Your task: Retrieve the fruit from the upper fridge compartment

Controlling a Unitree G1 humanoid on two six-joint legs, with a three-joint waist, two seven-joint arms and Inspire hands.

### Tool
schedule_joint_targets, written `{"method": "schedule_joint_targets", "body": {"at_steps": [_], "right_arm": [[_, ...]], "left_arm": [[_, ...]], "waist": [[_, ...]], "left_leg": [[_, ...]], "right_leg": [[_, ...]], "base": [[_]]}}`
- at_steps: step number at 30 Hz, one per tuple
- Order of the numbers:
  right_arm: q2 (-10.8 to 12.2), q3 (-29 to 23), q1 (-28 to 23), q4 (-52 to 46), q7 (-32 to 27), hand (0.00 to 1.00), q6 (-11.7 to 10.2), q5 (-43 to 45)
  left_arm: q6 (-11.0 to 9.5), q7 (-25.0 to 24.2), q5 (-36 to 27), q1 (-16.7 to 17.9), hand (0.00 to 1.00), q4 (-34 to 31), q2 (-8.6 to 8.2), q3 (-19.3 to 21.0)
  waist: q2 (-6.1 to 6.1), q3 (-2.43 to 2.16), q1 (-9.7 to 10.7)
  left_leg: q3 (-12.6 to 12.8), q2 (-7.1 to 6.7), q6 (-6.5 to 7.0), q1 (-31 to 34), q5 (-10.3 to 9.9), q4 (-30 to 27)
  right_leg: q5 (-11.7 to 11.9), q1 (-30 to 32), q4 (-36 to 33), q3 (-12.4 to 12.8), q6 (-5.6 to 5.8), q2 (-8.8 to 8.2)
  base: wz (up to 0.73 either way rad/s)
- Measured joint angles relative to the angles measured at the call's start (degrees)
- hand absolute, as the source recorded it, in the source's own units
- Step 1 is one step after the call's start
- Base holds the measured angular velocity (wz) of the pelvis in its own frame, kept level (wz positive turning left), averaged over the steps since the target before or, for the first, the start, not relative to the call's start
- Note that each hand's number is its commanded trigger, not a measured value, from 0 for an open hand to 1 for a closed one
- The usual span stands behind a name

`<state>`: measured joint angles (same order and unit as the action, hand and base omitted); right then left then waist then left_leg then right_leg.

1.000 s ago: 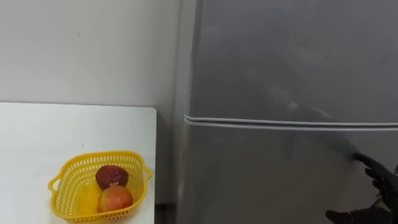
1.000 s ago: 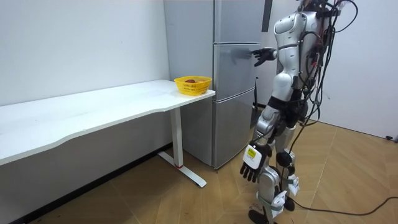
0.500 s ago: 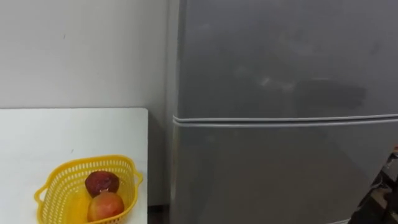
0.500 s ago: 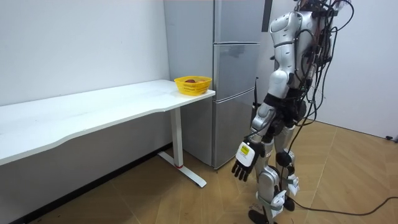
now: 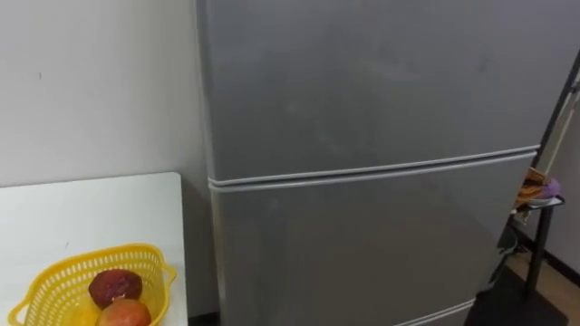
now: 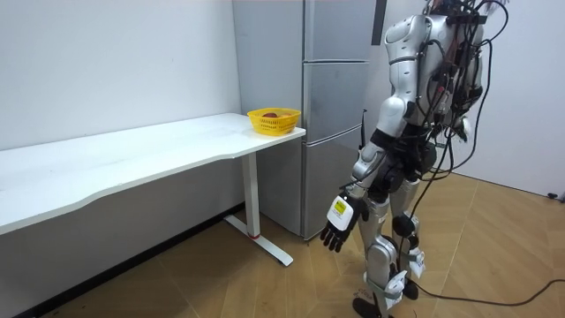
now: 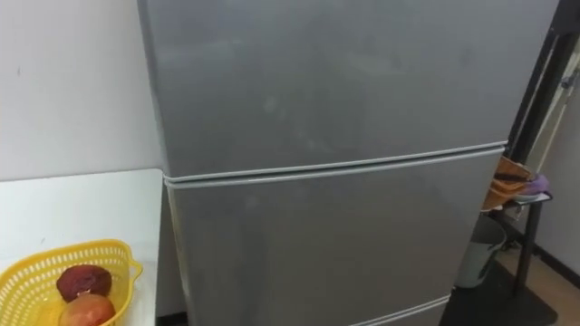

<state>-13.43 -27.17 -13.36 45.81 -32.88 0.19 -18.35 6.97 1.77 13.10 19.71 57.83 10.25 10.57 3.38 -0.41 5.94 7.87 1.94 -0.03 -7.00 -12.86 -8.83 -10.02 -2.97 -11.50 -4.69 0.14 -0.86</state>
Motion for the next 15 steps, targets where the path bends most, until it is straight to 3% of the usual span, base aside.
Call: {"method": "schedule_joint_targets", "body": {"at_steps": [5, 10, 15], "right_arm": [[1.7, 4.3, 0.7, 13.9, 4.1, 0.0, 0.1, -4.3], [3.9, 8.1, 0.9, 19.6, 10.4, 0.0, 1.0, -3.9], [4.1, 10.5, 1.7, 23.5, 16.0, 0.0, 1.3, 0.4]], "left_arm": [[0.0, -0.2, 0.1, -0.2, 0.0, 0.2, -0.34, 0.0], [0.1, -0.7, 0.4, -0.1, 0.0, 0.3, -0.55, 0.0], [0.2, -1.3, 0.4, 0.1, 0.0, 0.4, -0.86, -0.1]], "waist": [[-0.47, 0.22, -1.0], [-0.58, 0.28, -1.7], [-0.79, 0.28, -2.1]], "left_leg": [[0.0, -0.01, 0.0, -0.3, 0.0, 0.0], [-0.7, -0.16, 0.0, -0.4, 0.0, 0.4], [-0.9, -0.23, 0.01, -0.4, 0.0, 0.2]], "right_leg": [[0.0, -0.5, 0.8, 0.2, 0.03, 0.02], [-0.1, -0.5, 0.8, 0.0, 0.14, -0.07], [-0.1, -1.0, 1.2, -0.2, 0.16, -0.11]], "base": [[0.0], [0.03], [0.03]]}}
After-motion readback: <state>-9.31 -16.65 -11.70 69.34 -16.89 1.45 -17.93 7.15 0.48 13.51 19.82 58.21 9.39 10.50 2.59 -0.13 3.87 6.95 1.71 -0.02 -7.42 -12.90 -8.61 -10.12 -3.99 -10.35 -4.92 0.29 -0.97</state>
